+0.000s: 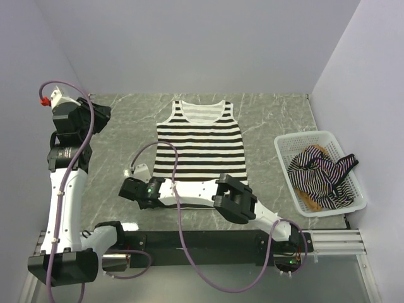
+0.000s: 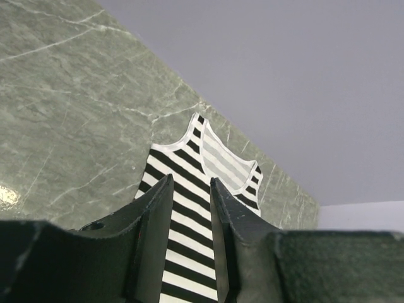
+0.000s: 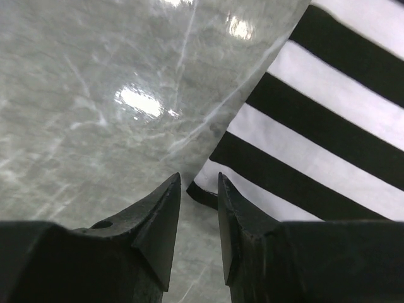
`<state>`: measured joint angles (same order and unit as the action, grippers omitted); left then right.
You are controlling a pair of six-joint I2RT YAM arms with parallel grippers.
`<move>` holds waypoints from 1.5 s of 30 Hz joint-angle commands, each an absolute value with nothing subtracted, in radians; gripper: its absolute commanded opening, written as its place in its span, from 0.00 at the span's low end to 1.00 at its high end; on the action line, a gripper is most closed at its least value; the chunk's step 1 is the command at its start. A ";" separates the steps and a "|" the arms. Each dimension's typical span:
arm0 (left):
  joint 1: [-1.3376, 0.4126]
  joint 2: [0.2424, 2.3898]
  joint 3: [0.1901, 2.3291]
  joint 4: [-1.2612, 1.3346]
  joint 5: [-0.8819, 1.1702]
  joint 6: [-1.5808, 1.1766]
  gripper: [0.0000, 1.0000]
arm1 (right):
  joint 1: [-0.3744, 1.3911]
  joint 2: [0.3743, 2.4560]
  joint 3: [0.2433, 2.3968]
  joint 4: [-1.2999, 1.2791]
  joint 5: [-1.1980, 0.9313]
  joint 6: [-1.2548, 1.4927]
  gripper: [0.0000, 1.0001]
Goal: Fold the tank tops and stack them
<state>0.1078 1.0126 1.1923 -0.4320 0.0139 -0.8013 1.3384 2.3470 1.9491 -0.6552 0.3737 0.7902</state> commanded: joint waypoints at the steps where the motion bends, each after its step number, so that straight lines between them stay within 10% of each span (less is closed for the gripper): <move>1: 0.112 1.011 1.164 -0.397 0.043 -0.796 0.36 | 1.353 2.382 1.990 -0.692 0.408 0.770 0.38; 6: 0.110 1.023 1.117 -0.370 0.058 -0.816 0.34 | 1.355 2.402 1.991 -0.704 0.397 0.756 0.37; 11: 0.110 1.037 1.022 -0.313 0.089 -0.865 0.32 | 1.353 2.269 1.757 -0.623 0.407 0.749 0.00; 23: -0.132 1.320 0.779 -0.060 0.003 -0.997 0.35 | 1.355 1.803 1.168 -0.347 0.210 0.772 0.00; 45: -0.183 1.868 1.029 0.003 -0.123 -0.910 0.31 | 1.354 1.641 1.072 -0.350 0.199 0.851 0.00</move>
<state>-0.1726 1.8309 0.9997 0.0158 -0.0875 -0.9382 1.3487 1.6882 1.0843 -0.3580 0.1928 0.8326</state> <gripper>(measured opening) 0.308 0.008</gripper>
